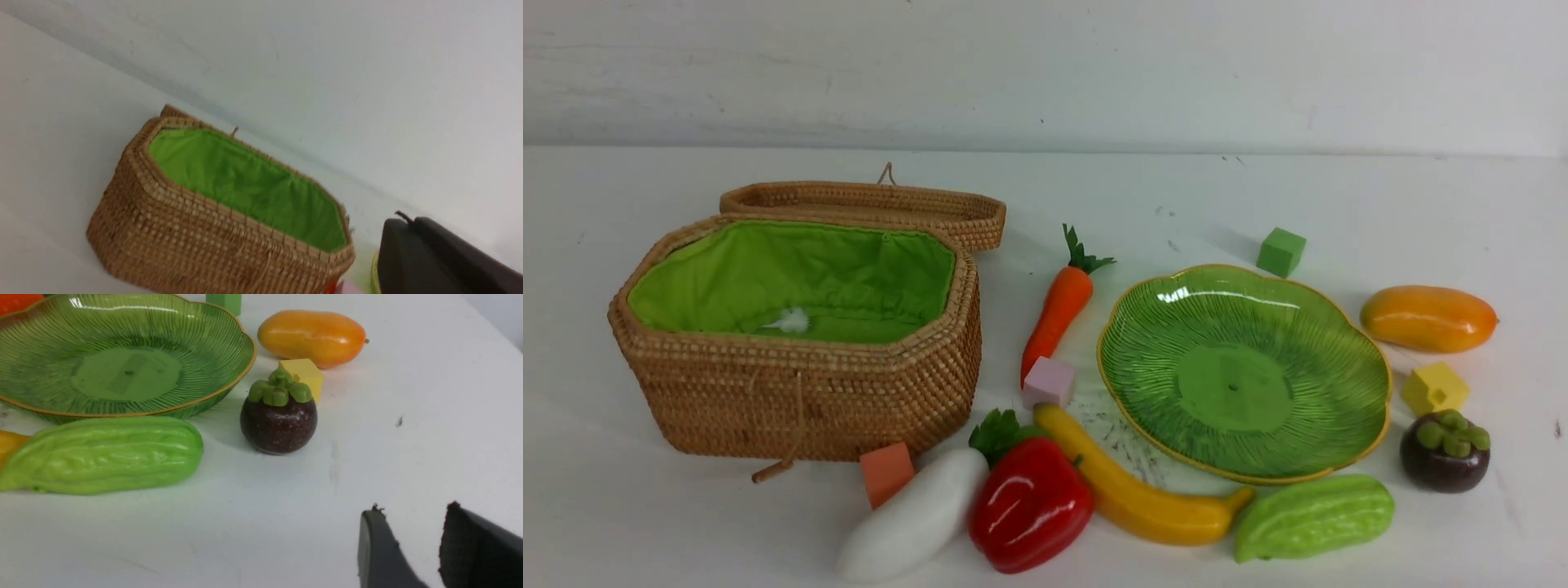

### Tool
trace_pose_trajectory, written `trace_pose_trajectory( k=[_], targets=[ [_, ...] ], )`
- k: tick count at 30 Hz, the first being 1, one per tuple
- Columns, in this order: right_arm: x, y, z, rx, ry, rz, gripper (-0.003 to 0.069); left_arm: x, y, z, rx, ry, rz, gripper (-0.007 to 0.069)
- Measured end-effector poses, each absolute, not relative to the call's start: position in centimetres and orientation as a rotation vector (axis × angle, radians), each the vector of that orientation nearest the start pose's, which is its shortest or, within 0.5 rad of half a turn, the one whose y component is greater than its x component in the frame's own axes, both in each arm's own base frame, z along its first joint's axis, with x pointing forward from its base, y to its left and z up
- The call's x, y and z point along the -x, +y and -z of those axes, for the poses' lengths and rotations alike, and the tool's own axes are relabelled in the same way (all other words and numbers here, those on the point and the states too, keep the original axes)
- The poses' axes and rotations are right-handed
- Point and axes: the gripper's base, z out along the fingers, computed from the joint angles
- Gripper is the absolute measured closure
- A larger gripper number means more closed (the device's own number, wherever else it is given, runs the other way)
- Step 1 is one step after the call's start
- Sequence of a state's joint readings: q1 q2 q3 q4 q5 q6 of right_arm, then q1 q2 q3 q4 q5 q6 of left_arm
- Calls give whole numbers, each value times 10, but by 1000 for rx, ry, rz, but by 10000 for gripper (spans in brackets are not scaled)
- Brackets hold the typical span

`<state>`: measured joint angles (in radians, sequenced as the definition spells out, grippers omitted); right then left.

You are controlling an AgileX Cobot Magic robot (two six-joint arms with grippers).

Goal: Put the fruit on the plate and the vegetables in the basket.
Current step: Take a daikon with your left arm and place it on the basket on the left.

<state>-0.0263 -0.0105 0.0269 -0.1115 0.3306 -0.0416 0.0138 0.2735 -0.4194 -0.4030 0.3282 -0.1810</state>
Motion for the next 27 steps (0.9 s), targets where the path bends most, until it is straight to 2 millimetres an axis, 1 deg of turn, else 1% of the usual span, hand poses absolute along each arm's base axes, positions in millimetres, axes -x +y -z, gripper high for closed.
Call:
trace_pose_trajectory(
  k=[1, 3, 5, 7, 8, 9, 10, 11, 13, 15, 16, 17, 18, 19, 20, 21, 22, 24, 26, 27],
  targets=[
    [-54, -5, -176, 75, 1815, 146, 418, -71, -12, -314, 359, 1664, 511, 638],
    [-55, -3, -180, -16, 1769, 49, 418, -77, -15, -323, 321, 1743, 500, 638],
    [-56, -1, -185, -172, 1708, -122, 418, -82, -19, -334, 258, 1815, 499, 638],
    [-56, 1, -189, -332, 1643, -296, 418, -83, -23, -344, 187, 1862, 514, 638],
    [-57, 1, -191, -401, 1614, -370, 418, -83, -26, -346, 148, 1897, 522, 638],
    [-57, 1, -191, -406, 1608, -377, 418, -84, -27, -347, 136, 1910, 528, 638],
    [-57, 1, -194, -495, 1557, -473, 418, -85, -32, -351, 70, 1973, 546, 638],
    [-57, 0, -197, -538, 1517, -524, 418, -88, -36, -349, 23, 2050, 559, 638],
    [-57, 0, -200, -574, 1472, -566, 418, -91, -42, -345, -55, 2153, 575, 638],
    [-56, 1, -206, -591, 1466, -602, 418, -98, -47, -337, -126, 2260, 581, 638],
    [-55, 2, -212, -582, 1478, -616, 418, -102, -49, -334, -143, 2289, 581, 638],
    [-53, 4, -222, -565, 1503, -632, 418, -106, -51, -332, -160, 2310, 585, 638],
    [-52, 5, -226, -556, 1527, -635, 418, -107, -52, -331, -168, 2315, 585, 638],
    [-47, 9, -257, -474, 1589, -631, 418, -113, -56, -328, -224, 2341, 575, 638],
    [-44, 12, -275, -407, 1648, -617, 418, -116, -58, -327, -258, 2356, 570, 638],
    [-44, 15, -283, -351, 1720, -598, 418, -117, -60, -327, -284, 2362, 560, 638],
    [-41, 18, -306, -260, 1787, -582, 418, -121, -64, -327, -329, 2378, 548, 638],
    [-36, 23, -338, -76, 1926, -544, 418, -127, -72, -331, -417, 2391, 528, 638],
    [-29, 27, -361, 105, 2043, -517, 418, -132, -81, -336, -509, 2401, 511, 638],
    [-25, 28, -376, 178, 2058, -513, 418, -134, -84, -339, -548, 2406, 501, 638]
  ],
)
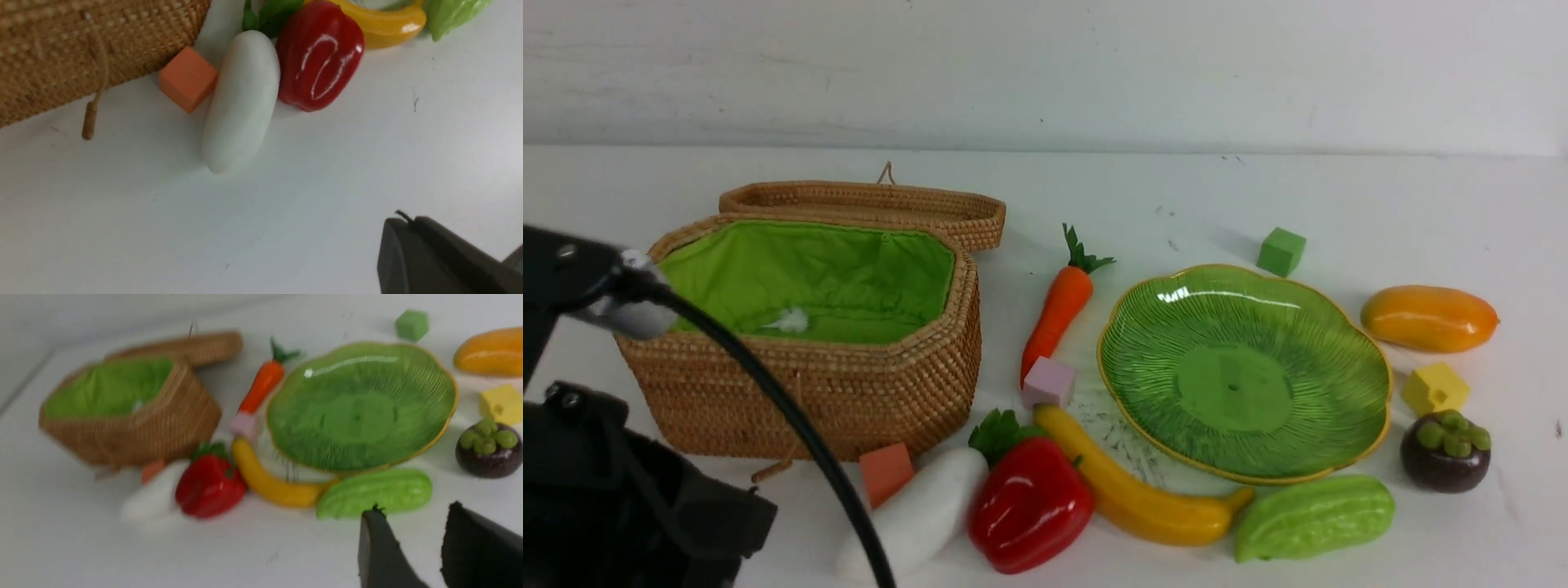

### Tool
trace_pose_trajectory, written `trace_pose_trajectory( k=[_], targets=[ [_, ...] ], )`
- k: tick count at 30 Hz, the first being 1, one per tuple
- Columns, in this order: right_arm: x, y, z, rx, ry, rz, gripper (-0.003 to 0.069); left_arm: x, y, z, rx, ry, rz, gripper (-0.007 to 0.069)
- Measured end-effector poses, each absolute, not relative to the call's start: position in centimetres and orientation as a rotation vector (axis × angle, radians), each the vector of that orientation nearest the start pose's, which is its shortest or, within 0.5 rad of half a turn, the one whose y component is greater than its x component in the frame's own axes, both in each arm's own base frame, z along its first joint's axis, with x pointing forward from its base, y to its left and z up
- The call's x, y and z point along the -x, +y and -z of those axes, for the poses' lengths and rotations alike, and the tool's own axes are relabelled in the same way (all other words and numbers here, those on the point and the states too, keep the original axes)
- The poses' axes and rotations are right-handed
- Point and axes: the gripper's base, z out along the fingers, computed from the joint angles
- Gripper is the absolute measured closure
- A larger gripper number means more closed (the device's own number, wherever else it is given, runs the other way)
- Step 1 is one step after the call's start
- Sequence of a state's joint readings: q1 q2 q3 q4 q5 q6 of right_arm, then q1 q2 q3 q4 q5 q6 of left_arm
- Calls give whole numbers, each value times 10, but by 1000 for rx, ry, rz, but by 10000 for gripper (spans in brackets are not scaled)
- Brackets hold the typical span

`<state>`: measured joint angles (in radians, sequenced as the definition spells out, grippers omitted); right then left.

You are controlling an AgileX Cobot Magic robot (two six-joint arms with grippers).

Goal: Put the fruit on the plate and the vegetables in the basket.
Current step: Take a daikon with your left arm and place it on the basket on the left.

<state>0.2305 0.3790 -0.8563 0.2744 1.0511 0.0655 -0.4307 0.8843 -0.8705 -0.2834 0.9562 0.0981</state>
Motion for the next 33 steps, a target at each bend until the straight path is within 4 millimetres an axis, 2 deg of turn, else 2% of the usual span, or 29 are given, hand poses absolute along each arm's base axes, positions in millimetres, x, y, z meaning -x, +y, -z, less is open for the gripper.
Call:
trace_pose_trajectory(
  k=[2, 5, 8, 11, 15, 18, 21, 24, 26, 29, 33],
  targets=[
    [-18, 31, -401, 341, 2095, -513, 418, -140, -94, -345, -635, 2425, 471, 638],
    [-9, 34, -434, 500, 2032, -534, 418, -152, -108, -349, -756, 2454, 412, 638],
    [1, 36, -458, 595, 1936, -572, 418, -166, -120, -345, -850, 2471, 352, 638],
    [11, 35, -470, 658, 1859, -600, 418, -183, -131, -331, -923, 2510, 304, 638],
    [17, 34, -472, 691, 1825, -614, 418, -203, -140, -309, -997, 2547, 257, 615],
    [19, 33, -472, 689, 1818, -603, 418, -218, -148, -290, -1055, 2568, 219, 545],
    [19, 32, -472, 685, 1820, -586, 418, -234, -155, -271, -1080, 2568, 182, 425],
    [18, 31, -472, 683, 1821, -576, 418, -252, -163, -247, -1085, 2584, 121, 261],
    [18, 31, -472, 683, 1821, -576, 418, -261, -165, -235, -1079, 2591, 81, 193],
    [18, 31, -472, 683, 1821, -576, 418, -271, -169, -215, -1055, 2619, 41, 136],
    [18, 31, -472, 683, 1821, -576, 418, -279, -172, -200, -1057, 2626, 21, 129]
  ],
)
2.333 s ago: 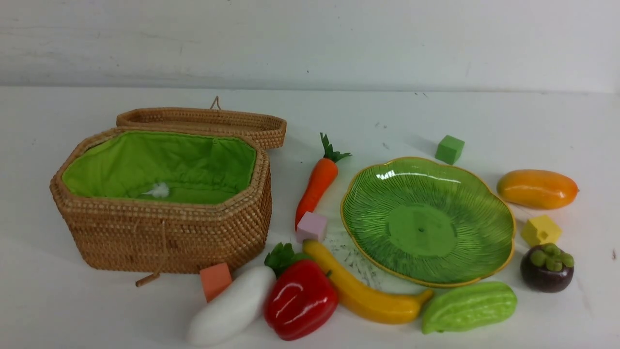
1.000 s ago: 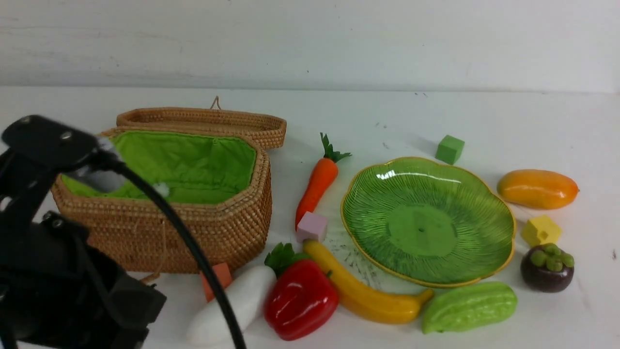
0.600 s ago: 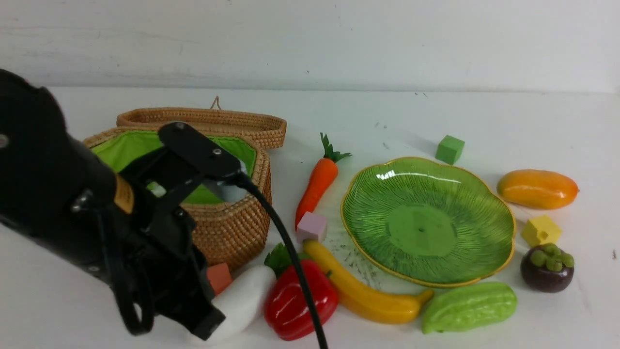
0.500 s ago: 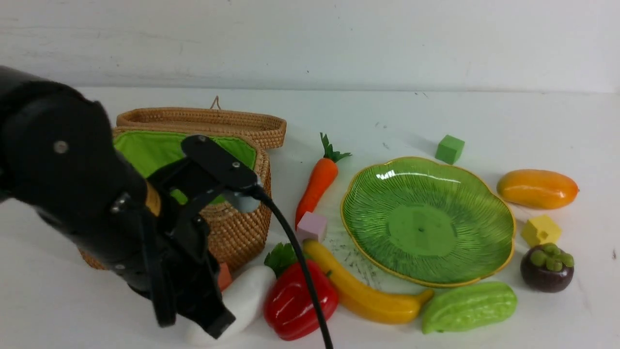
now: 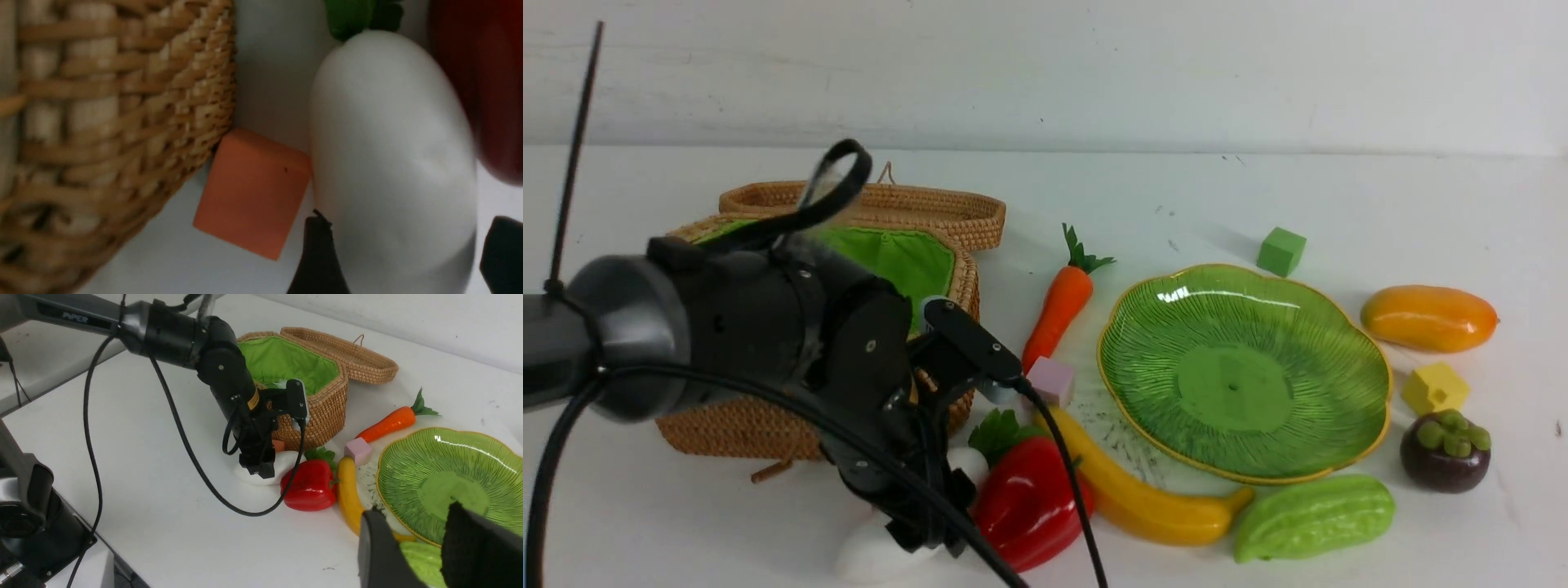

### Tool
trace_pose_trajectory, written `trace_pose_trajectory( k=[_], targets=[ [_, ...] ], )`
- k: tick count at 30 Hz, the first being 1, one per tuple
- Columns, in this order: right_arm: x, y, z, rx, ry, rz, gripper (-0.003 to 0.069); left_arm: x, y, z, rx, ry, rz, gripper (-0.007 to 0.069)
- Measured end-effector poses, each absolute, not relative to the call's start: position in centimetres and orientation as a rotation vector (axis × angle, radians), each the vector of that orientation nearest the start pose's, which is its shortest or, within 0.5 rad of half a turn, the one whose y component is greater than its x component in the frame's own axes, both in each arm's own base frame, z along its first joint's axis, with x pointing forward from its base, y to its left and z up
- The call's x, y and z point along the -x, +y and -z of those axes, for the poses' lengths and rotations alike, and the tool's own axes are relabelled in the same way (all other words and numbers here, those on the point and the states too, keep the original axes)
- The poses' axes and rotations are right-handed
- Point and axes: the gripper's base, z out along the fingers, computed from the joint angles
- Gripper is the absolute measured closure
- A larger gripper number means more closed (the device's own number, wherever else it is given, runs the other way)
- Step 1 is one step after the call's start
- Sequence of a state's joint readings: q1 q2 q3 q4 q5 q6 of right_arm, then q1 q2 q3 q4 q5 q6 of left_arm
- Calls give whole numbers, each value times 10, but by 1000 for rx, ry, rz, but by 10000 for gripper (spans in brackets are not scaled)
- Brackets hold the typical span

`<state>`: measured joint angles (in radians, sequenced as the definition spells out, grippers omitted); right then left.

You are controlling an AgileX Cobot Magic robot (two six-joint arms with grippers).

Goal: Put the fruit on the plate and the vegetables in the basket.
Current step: Take a daikon with your left arm and place it on the basket on the left.

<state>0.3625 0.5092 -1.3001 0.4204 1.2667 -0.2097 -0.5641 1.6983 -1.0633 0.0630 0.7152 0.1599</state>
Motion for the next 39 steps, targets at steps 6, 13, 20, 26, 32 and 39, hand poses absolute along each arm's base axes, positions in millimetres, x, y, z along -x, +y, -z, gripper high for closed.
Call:
trace_pose_trajectory(
  k=[6, 13, 20, 26, 32, 39],
  targets=[
    [18, 31, -472, 683, 1821, -576, 418, -285, -175, -181, -1081, 2650, 0, 127],
    [18, 31, -472, 683, 1821, -576, 419, -287, -176, -165, -1086, 2695, -11, 160],
    [18, 31, -472, 683, 1821, -576, 419, -284, -174, -169, -1068, 2729, -20, 165],
    [18, 31, -472, 683, 1821, -576, 419, -267, -164, -212, -1052, 2713, -2, 165],
    [18, 31, -472, 683, 1821, -576, 419, -227, -141, -293, -1066, 2512, 65, 165],
    [18, 31, -472, 683, 1821, -576, 419, -233, -97, -365, -1009, 2071, -256, 165]
  ],
)
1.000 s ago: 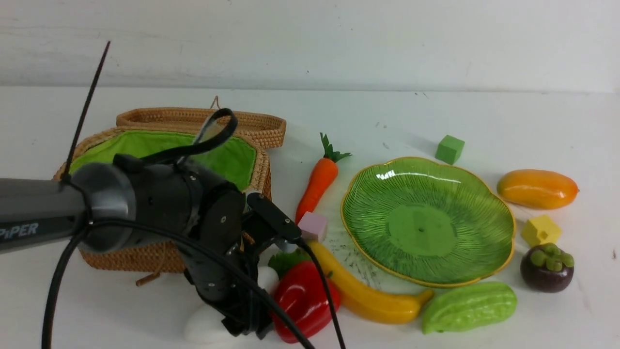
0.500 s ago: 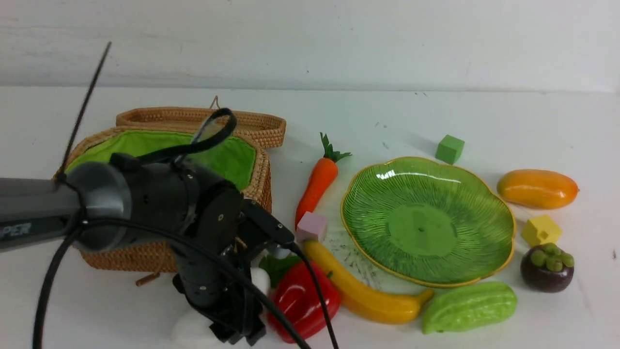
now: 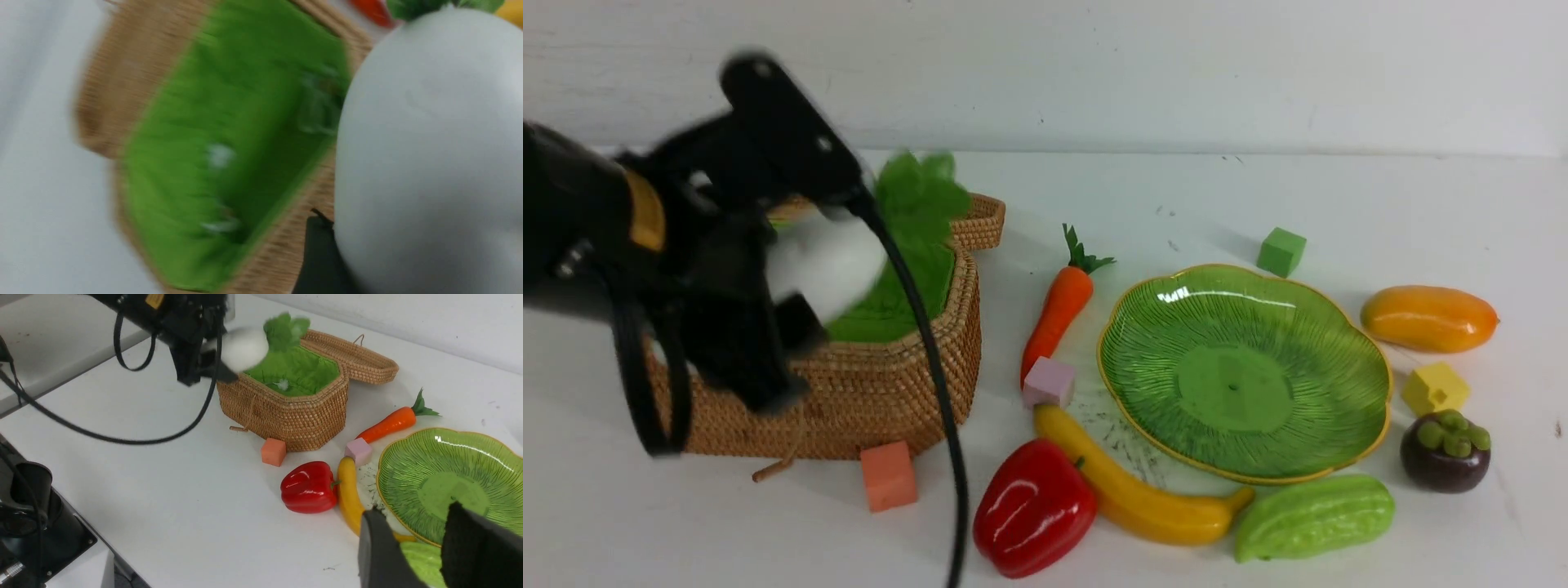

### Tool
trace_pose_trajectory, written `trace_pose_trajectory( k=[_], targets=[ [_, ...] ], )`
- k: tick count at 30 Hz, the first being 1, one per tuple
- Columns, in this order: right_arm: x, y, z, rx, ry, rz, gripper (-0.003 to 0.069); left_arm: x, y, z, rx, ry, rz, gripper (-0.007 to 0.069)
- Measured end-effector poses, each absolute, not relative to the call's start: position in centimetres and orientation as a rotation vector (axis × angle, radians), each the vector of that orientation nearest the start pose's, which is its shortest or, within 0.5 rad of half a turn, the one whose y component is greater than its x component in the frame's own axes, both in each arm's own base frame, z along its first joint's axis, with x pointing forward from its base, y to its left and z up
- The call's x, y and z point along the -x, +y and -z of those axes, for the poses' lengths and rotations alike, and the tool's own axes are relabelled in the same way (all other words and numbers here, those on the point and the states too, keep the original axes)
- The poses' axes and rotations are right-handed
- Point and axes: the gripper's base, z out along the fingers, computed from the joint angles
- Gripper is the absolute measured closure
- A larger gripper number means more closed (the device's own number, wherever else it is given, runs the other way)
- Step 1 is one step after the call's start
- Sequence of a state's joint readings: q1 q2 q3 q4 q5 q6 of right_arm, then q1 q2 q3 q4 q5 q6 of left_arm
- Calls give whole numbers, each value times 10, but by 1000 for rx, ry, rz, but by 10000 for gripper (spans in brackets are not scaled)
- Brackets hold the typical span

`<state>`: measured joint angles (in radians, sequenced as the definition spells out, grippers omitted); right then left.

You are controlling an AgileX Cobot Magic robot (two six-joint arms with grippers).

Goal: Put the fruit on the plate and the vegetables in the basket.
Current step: Take a daikon with your left arm and place it on the basket on the left.

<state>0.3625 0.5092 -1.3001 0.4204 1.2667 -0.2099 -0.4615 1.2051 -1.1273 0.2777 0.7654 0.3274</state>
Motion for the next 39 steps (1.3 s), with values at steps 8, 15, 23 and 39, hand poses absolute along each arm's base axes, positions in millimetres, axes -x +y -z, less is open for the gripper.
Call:
trace_pose_trajectory(
  k=[8, 15, 23, 39],
  targets=[
    [18, 31, -472, 683, 1821, -576, 419, -320, -62, -350, -1130, 2028, -485, 165],
    [18, 31, -472, 683, 1822, -575, 419, -355, -54, -315, -1213, 2085, -506, 165],
    [18, 31, -472, 680, 1820, -572, 419, -361, -56, -308, -1273, 2047, -527, 162],
    [18, 31, -472, 681, 1821, -572, 419, -359, -56, -305, -1282, 2088, -510, 120]
  ],
)
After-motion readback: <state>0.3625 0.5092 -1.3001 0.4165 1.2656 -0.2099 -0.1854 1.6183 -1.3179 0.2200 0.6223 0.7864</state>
